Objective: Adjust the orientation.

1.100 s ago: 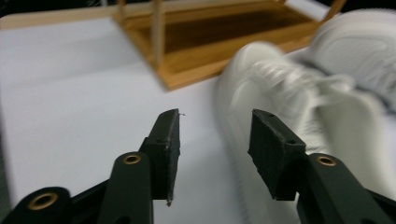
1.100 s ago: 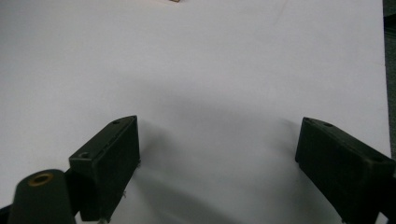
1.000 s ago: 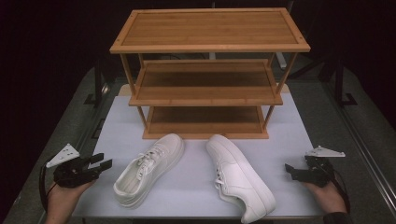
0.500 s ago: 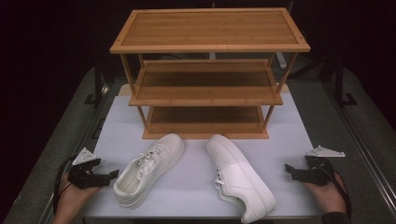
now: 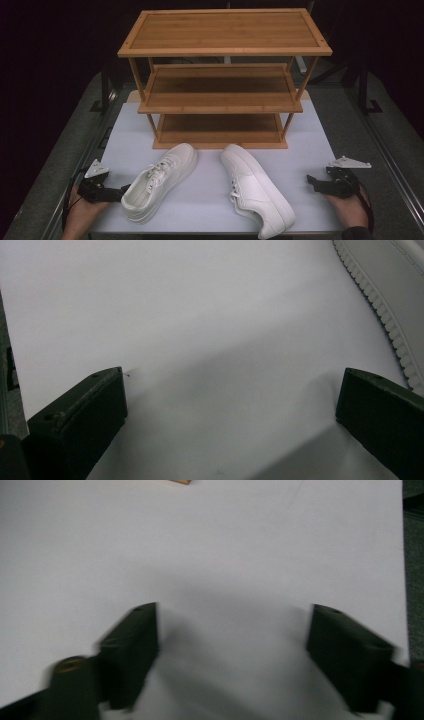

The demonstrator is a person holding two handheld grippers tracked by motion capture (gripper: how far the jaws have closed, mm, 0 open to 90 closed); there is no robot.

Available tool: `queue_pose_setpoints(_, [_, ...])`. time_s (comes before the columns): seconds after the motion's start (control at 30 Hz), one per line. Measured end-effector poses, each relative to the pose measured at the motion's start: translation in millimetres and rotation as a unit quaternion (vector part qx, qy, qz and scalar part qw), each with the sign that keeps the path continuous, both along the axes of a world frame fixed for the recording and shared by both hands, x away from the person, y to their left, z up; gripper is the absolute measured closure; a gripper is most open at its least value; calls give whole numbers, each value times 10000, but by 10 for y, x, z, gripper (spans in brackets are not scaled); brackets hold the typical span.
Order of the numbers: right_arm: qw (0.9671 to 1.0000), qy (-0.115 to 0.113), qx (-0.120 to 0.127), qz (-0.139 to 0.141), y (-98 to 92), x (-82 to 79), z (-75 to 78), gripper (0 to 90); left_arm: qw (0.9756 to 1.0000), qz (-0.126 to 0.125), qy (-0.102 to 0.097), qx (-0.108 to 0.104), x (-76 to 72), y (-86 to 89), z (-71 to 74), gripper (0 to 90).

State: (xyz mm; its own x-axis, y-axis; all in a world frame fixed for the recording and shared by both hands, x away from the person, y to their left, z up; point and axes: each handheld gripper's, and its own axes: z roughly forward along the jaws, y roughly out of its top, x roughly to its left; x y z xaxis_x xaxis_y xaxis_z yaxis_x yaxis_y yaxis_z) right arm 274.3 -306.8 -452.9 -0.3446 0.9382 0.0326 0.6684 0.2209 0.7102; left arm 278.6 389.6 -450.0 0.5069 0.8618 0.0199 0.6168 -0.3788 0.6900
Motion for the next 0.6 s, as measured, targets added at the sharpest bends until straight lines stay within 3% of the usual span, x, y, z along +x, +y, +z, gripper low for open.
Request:
queue_pose_setpoints(0.1, [9981, -88, 548, 268, -46, -40, 49, 582, 10000, 1, -1, 0, 0, 0, 0, 0])
queue_pose_setpoints(0.17, [9959, -246, 735, 461, -49, -66, 99, 727, 10000, 1, -1, 0, 0, 0, -1, 0])
queue_pose_setpoints(0.27, [9897, -456, 1122, 759, -14, -106, 186, 897, 10000, 0, 2, 1, 0, 1, -1, 0])
queue_pose_setpoints(0.37, [9816, -482, 1514, 1059, 45, -124, 237, 899, 10000, -1, 1, -3, 0, 2, -1, 0])
queue_pose_setpoints(0.6, [9644, -638, 1934, 1687, 265, -165, 356, 899, 10000, -5, 5, -3, 0, 3, -1, 0])
